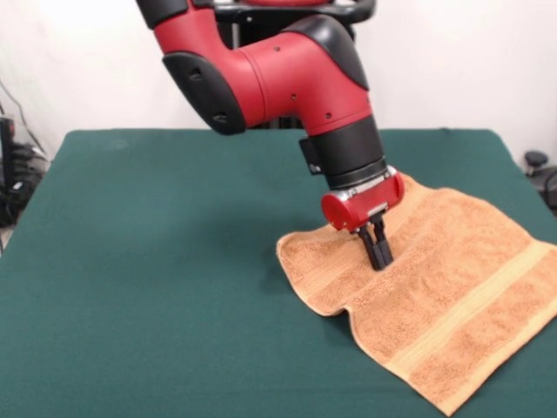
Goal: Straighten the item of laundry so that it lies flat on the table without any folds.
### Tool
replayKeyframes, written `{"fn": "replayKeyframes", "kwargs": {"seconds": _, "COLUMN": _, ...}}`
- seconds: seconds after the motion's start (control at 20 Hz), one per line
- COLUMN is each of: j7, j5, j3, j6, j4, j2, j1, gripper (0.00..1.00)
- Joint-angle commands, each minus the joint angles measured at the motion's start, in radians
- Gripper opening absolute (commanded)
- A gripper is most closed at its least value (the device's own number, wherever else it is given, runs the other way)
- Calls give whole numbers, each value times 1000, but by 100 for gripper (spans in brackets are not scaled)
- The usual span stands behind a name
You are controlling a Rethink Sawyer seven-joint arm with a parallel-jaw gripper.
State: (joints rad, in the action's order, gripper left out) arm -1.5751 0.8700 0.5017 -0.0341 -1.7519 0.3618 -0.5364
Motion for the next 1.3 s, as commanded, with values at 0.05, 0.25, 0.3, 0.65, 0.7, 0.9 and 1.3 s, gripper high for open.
{"fn": "replayKeyframes", "kwargs": {"seconds": 0.05, "j7": 256, "j5": 61, "j3": -142, "j6": 481, "j4": 36, "j2": -92, "j1": -48, "gripper": 0}}
{"fn": "replayKeyframes", "kwargs": {"seconds": 0.25, "j7": 294, "j5": 68, "j3": -129, "j6": 501, "j4": 29, "j2": -94, "j1": -73, "gripper": 0}}
{"fn": "replayKeyframes", "kwargs": {"seconds": 0.3, "j7": 297, "j5": 68, "j3": -122, "j6": 503, "j4": 28, "j2": -95, "j1": -76, "gripper": 0}}
{"fn": "replayKeyframes", "kwargs": {"seconds": 0.65, "j7": 320, "j5": 88, "j3": -92, "j6": 513, "j4": 13, "j2": -92, "j1": -111, "gripper": 0}}
{"fn": "replayKeyframes", "kwargs": {"seconds": 0.7, "j7": 320, "j5": 94, "j3": -90, "j6": 515, "j4": 12, "j2": -92, "j1": -114, "gripper": 0}}
{"fn": "replayKeyframes", "kwargs": {"seconds": 0.9, "j7": 333, "j5": 113, "j3": -83, "j6": 524, "j4": 10, "j2": -93, "j1": -125, "gripper": 0}}
{"fn": "replayKeyframes", "kwargs": {"seconds": 1.3, "j7": 343, "j5": 128, "j3": -89, "j6": 539, "j4": 19, "j2": -91, "j1": -113, "gripper": 0}}
